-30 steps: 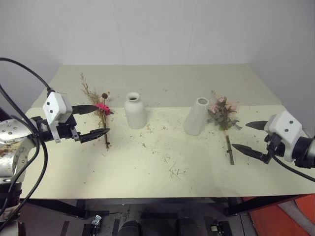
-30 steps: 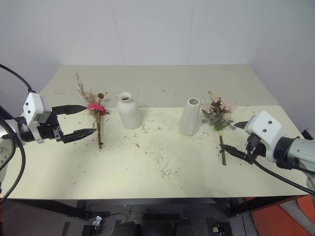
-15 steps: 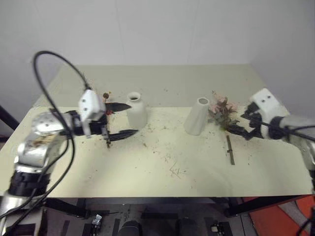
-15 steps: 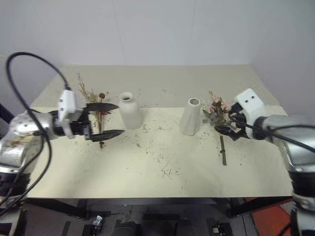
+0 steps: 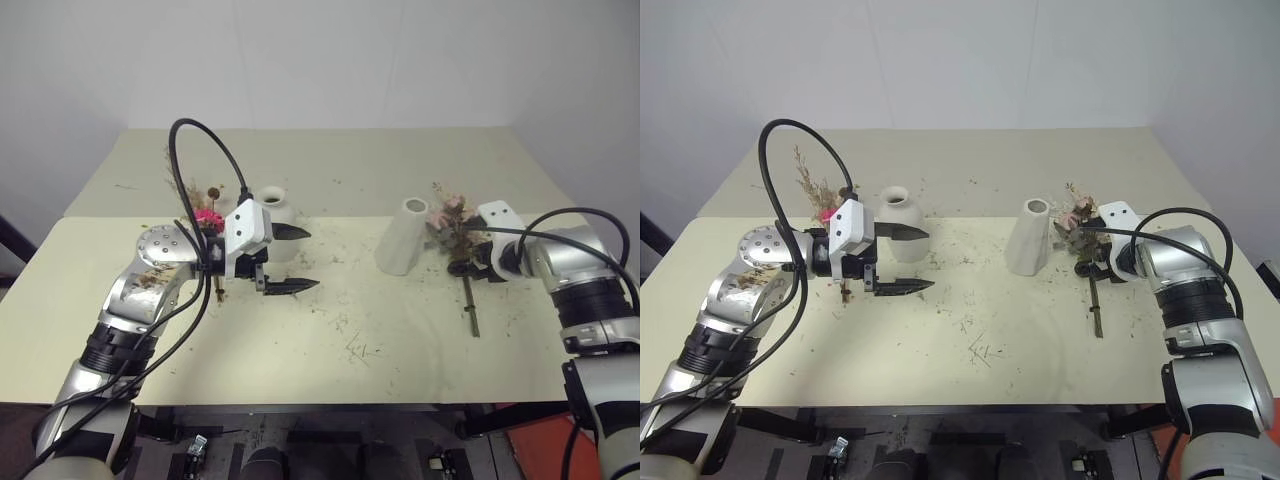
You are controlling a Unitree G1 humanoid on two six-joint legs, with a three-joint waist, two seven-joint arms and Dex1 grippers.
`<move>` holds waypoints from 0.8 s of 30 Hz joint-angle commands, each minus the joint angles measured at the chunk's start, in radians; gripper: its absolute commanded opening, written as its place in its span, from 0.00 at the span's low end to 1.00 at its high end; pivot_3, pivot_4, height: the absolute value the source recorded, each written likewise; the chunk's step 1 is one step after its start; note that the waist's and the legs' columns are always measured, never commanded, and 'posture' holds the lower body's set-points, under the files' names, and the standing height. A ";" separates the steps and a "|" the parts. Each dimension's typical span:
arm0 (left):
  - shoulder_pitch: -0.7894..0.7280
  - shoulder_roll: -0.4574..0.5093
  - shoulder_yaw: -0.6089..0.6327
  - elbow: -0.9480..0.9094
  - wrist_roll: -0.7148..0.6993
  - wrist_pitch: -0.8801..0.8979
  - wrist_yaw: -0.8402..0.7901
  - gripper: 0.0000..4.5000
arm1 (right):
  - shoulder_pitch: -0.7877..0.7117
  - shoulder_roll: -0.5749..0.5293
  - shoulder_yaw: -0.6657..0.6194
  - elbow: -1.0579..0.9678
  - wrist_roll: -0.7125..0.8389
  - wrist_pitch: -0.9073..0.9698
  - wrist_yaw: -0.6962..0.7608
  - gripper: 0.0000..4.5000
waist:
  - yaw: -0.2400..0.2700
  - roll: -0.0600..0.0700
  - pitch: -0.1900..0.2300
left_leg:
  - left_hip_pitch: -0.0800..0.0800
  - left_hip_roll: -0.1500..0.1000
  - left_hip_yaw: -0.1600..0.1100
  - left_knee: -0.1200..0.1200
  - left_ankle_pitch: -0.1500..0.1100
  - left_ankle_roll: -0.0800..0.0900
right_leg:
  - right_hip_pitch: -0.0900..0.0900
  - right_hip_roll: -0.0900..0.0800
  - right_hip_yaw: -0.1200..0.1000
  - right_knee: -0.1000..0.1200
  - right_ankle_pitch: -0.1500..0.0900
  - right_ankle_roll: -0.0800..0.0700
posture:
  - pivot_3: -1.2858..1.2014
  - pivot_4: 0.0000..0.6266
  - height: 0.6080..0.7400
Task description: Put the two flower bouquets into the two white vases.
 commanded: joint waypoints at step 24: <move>0.046 0.023 0.022 -0.017 0.063 -0.038 0.014 1.00 | -0.018 0.166 -0.362 -0.185 -0.119 -0.885 -0.521 0.03 | -0.022 0.003 0.000 | -0.003 0.001 0.000 -0.001 0.000 0.000 | -0.003 0.000 0.000 0.002 0.000 0.000 | 0.52 0.24 1.00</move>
